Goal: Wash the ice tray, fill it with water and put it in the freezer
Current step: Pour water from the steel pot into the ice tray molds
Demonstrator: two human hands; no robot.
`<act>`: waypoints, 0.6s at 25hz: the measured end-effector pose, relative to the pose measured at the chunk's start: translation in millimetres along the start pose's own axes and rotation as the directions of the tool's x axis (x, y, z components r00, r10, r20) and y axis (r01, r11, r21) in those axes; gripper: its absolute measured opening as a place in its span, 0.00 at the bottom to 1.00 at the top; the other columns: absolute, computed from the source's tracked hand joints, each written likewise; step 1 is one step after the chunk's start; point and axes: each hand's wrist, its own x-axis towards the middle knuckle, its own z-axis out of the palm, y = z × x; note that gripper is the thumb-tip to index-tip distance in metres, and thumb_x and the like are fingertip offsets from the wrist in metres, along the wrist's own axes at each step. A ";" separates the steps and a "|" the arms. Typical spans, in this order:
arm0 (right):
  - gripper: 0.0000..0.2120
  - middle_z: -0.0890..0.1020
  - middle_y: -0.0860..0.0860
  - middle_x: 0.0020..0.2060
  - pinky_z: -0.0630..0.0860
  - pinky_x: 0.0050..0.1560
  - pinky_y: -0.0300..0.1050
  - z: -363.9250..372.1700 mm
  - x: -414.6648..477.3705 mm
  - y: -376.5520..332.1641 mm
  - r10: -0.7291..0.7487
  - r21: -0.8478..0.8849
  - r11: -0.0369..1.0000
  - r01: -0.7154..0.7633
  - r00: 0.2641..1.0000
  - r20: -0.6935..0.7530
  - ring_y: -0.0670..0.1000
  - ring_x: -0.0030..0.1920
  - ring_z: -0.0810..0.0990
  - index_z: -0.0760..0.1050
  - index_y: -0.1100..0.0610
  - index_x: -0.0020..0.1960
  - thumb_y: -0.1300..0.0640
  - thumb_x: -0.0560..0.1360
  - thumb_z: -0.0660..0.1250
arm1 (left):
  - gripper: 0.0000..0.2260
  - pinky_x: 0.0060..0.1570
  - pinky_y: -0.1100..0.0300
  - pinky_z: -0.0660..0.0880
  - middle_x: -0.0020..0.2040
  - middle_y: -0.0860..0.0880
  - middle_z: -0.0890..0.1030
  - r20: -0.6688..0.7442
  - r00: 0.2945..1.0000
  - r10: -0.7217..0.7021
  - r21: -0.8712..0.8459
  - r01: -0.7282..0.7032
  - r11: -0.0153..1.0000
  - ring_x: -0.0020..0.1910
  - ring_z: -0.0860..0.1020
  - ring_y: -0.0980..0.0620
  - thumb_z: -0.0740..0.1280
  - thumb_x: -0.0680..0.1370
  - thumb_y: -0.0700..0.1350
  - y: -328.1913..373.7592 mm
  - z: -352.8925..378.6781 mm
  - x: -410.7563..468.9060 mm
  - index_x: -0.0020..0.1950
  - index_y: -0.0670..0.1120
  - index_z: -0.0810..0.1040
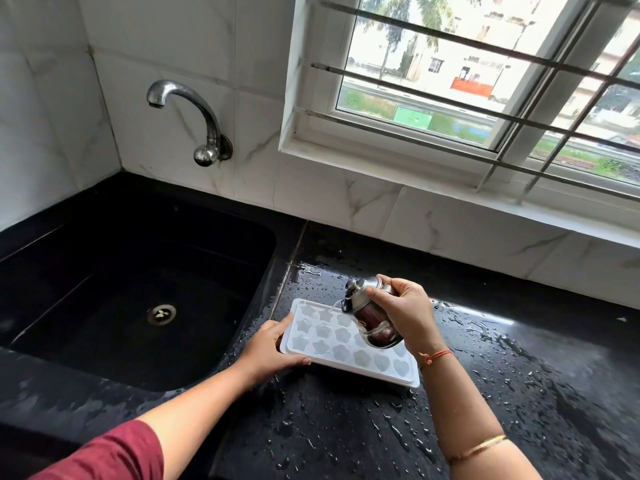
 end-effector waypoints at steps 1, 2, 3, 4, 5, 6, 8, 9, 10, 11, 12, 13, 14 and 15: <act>0.03 0.80 0.48 0.43 0.75 0.35 0.31 0.2 0.4 -0.4 -0.002 -0.001 1.000 0.002 1.000 0.004 0.43 0.38 0.78 0.80 0.57 0.42 0.62 0.69 0.72 | 0.44 0.56 0.65 0.64 0.54 0.51 0.70 -0.001 1.000 0.001 -0.001 -0.001 1.000 0.56 0.71 0.54 0.78 0.63 0.51 -0.2 0.1 0.2 0.74 0.54 0.59; 0.05 0.80 0.48 0.44 0.74 0.33 0.29 0.4 1.1 0.0 -0.008 -0.009 1.000 0.008 1.000 0.003 0.42 0.37 0.78 0.81 0.60 0.46 0.62 0.69 0.72 | 0.44 0.56 0.65 0.64 0.54 0.51 0.70 -0.003 1.000 0.004 -0.002 -0.004 1.000 0.56 0.71 0.55 0.78 0.63 0.50 -0.5 0.3 0.1 0.74 0.54 0.60; 0.09 0.80 0.48 0.45 0.74 0.33 0.28 0.5 2.2 0.8 -0.014 -0.013 1.000 0.014 1.000 0.004 0.41 0.38 0.78 0.81 0.62 0.48 0.62 0.69 0.72 | 0.44 0.56 0.65 0.64 0.54 0.51 0.70 -0.006 1.000 0.005 -0.002 -0.005 1.000 0.56 0.71 0.55 0.78 0.63 0.51 -0.8 0.4 0.2 0.74 0.54 0.60; 0.10 0.80 0.48 0.45 0.74 0.33 0.28 0.7 2.6 1.3 -0.020 -0.017 1.000 0.020 1.000 0.004 0.41 0.38 0.78 0.80 0.62 0.50 0.62 0.69 0.72 | 0.44 0.56 0.65 0.64 0.54 0.51 0.70 -0.009 1.000 0.006 -0.002 -0.006 1.000 0.56 0.71 0.55 0.78 0.63 0.51 -1.0 0.1 0.4 0.74 0.54 0.60; 0.11 0.80 0.47 0.45 0.74 0.33 0.29 0.8 3.2 2.0 -0.023 -0.012 1.000 0.023 1.000 0.007 0.41 0.38 0.78 0.80 0.62 0.51 0.62 0.69 0.72 | 0.44 0.56 0.65 0.64 0.54 0.51 0.70 -0.009 1.000 0.006 -0.002 -0.006 1.000 0.56 0.71 0.55 0.78 0.63 0.51 -1.2 -0.1 0.4 0.74 0.54 0.60; 0.10 0.80 0.47 0.44 0.74 0.35 0.31 0.8 3.5 2.3 -0.021 -0.004 1.000 0.021 1.000 0.010 0.41 0.38 0.78 0.80 0.62 0.50 0.62 0.69 0.72 | 0.44 0.56 0.65 0.65 0.54 0.51 0.70 -0.006 1.000 0.004 -0.004 -0.004 1.000 0.56 0.71 0.55 0.78 0.62 0.51 -0.9 -0.2 0.3 0.74 0.54 0.60; 0.09 0.80 0.48 0.45 0.75 0.37 0.35 0.6 4.3 4.1 -0.008 0.017 1.000 0.008 1.000 0.011 0.43 0.39 0.78 0.80 0.61 0.49 0.62 0.69 0.72 | 0.48 0.57 0.64 0.66 0.53 0.52 0.70 0.001 1.000 0.000 -0.011 0.000 1.000 0.56 0.71 0.54 0.78 0.57 0.57 -0.2 -0.4 -0.3 0.73 0.54 0.61; 0.09 0.81 0.49 0.46 0.75 0.38 0.36 0.3 5.2 5.6 -0.003 0.034 0.999 0.003 1.000 0.008 0.43 0.39 0.78 0.80 0.62 0.48 0.62 0.69 0.72 | 0.51 0.59 0.63 0.67 0.53 0.52 0.70 -0.002 1.000 -0.001 -0.012 0.001 1.000 0.56 0.72 0.54 0.76 0.53 0.61 -0.5 -0.3 -0.3 0.73 0.54 0.61; 0.08 0.81 0.50 0.47 0.75 0.38 0.37 -0.4 5.6 7.3 0.010 0.059 0.998 -0.010 1.000 0.001 0.43 0.38 0.79 0.80 0.61 0.47 0.62 0.69 0.72 | 0.53 0.60 0.62 0.68 0.53 0.52 0.70 -0.005 1.000 -0.002 -0.014 0.002 1.000 0.56 0.72 0.54 0.73 0.50 0.64 -1.1 -0.1 -0.1 0.73 0.54 0.61; 0.05 0.82 0.52 0.48 0.75 0.36 0.37 -1.4 5.9 8.8 0.021 0.086 0.996 -0.020 1.000 -0.006 0.43 0.36 0.79 0.80 0.60 0.45 0.63 0.69 0.72 | 0.54 0.62 0.61 0.68 0.54 0.52 0.70 -0.007 1.000 -0.004 -0.020 0.004 1.000 0.56 0.73 0.53 0.71 0.49 0.65 -1.8 0.3 0.0 0.73 0.54 0.62; 0.03 0.82 0.53 0.48 0.75 0.34 0.36 -2.8 5.2 9.4 0.035 0.116 0.993 -0.034 0.999 -0.014 0.42 0.34 0.79 0.79 0.59 0.41 0.63 0.69 0.72 | 0.54 0.64 0.60 0.68 0.54 0.52 0.70 -0.007 1.000 -0.007 -0.027 0.007 1.000 0.57 0.73 0.53 0.71 0.48 0.65 -2.3 0.4 -0.1 0.73 0.54 0.62; 0.03 0.82 0.54 0.49 0.75 0.32 0.35 -4.5 5.2 11.2 0.042 0.137 0.990 -0.038 0.999 -0.022 0.41 0.32 0.78 0.78 0.59 0.38 0.64 0.69 0.72 | 0.54 0.64 0.59 0.68 0.54 0.52 0.70 -0.006 1.000 -0.009 -0.031 0.009 0.999 0.57 0.73 0.53 0.71 0.48 0.65 -2.4 0.3 -0.3 0.73 0.54 0.62; 0.05 0.81 0.55 0.50 0.75 0.31 0.34 -6.3 4.8 12.8 0.052 0.161 0.986 -0.047 0.998 -0.031 0.42 0.33 0.78 0.76 0.60 0.36 0.64 0.69 0.71 | 0.54 0.64 0.59 0.68 0.54 0.52 0.70 -0.005 1.000 -0.010 -0.032 0.010 0.999 0.57 0.73 0.53 0.71 0.48 0.65 -2.1 0.0 -0.6 0.73 0.54 0.62; 0.06 0.81 0.56 0.51 0.75 0.30 0.34 -8.5 4.5 14.8 0.056 0.171 0.984 -0.049 0.998 -0.038 0.43 0.34 0.78 0.75 0.61 0.35 0.65 0.69 0.71 | 0.54 0.64 0.59 0.68 0.54 0.52 0.70 -0.003 1.000 -0.011 -0.032 0.011 0.999 0.57 0.73 0.53 0.71 0.48 0.65 -1.8 -0.2 -0.9 0.73 0.54 0.62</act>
